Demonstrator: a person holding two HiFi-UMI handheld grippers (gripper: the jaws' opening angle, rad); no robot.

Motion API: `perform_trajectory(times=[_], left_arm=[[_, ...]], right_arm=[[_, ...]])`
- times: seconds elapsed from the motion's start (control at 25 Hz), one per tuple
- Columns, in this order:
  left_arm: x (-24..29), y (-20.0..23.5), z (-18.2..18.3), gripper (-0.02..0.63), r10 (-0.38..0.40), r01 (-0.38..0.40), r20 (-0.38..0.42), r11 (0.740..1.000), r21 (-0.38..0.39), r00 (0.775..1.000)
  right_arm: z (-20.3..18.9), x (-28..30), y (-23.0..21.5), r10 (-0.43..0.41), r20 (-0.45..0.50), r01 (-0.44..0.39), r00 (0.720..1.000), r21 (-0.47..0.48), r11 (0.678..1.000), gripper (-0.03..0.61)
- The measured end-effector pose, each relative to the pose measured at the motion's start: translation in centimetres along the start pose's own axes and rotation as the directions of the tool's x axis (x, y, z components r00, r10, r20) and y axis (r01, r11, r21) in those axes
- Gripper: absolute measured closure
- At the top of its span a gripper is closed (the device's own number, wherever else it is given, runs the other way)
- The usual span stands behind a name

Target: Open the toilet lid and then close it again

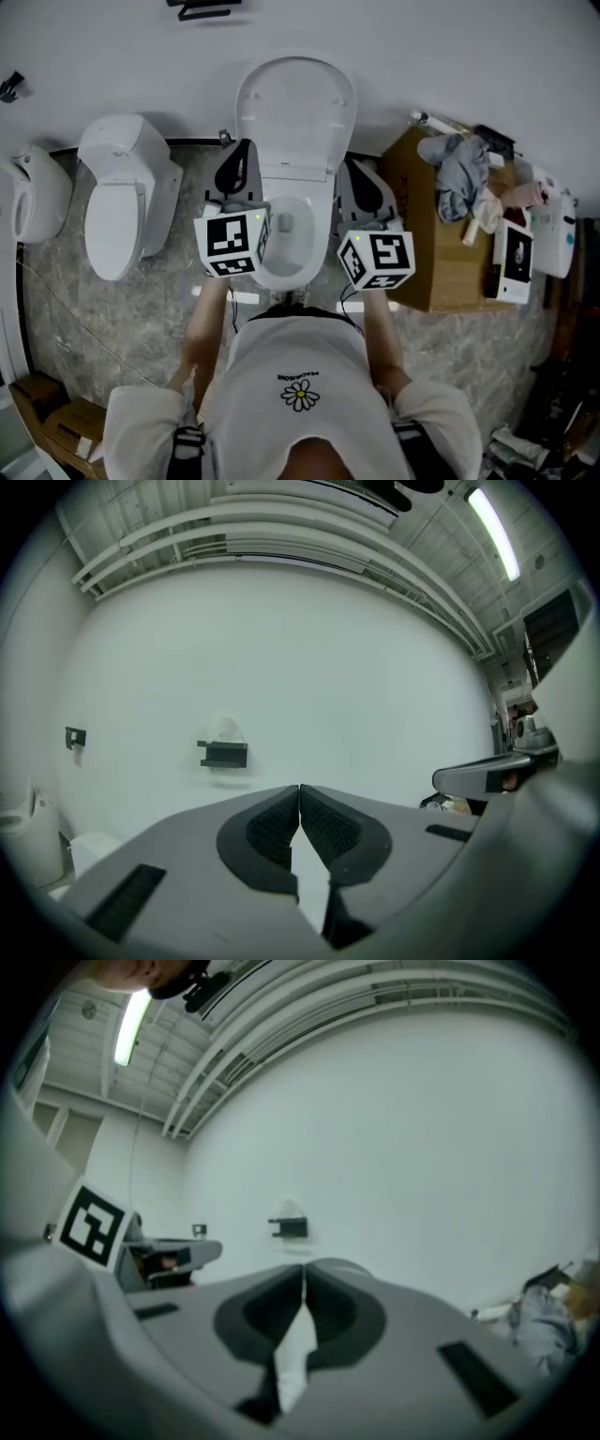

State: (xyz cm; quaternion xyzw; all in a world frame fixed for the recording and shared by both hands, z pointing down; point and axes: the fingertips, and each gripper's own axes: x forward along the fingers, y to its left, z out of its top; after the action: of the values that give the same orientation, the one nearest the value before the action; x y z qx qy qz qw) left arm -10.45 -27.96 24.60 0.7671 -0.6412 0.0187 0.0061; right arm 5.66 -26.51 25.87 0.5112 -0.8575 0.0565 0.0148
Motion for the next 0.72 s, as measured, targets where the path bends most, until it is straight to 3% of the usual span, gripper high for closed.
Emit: perform_trajectory(times=[0.12,0.2,0.32,0.44,0.72], left_arm=[[2.6,0.0,-0.1,0.571,-0.033,0.033,-0.007,0.999,0.029,0.999],[5.3,-0.1,-0.1,0.472,-0.076,0.077,-0.025,0.996,0.035,0.997],[10.0,0.5,-0.5,0.443,-0.118,0.119,-0.049,0.993,0.010,0.992],[15.5,1.7,-1.9,0.409,-0.141,0.139,-0.090,0.990,-0.030,0.986],[23.8,3.7,-7.1,0.387,-0.109,0.132,-0.221,0.987,0.095,0.969]], right_arm=[[0.6,2.8,-0.8,0.025,-0.013,-0.025,1.000,-0.011,1.000,0.546],[1.5,4.9,-2.0,0.021,-0.015,-0.022,1.000,-0.033,0.999,0.541],[2.3,9.1,-4.0,0.032,-0.035,-0.034,0.999,-0.056,0.998,0.433],[1.7,14.1,-6.7,0.032,-0.077,-0.038,0.997,-0.076,0.996,0.416],[-3.2,22.6,-12.1,-0.057,-0.235,0.031,0.970,-0.111,0.993,0.410]])
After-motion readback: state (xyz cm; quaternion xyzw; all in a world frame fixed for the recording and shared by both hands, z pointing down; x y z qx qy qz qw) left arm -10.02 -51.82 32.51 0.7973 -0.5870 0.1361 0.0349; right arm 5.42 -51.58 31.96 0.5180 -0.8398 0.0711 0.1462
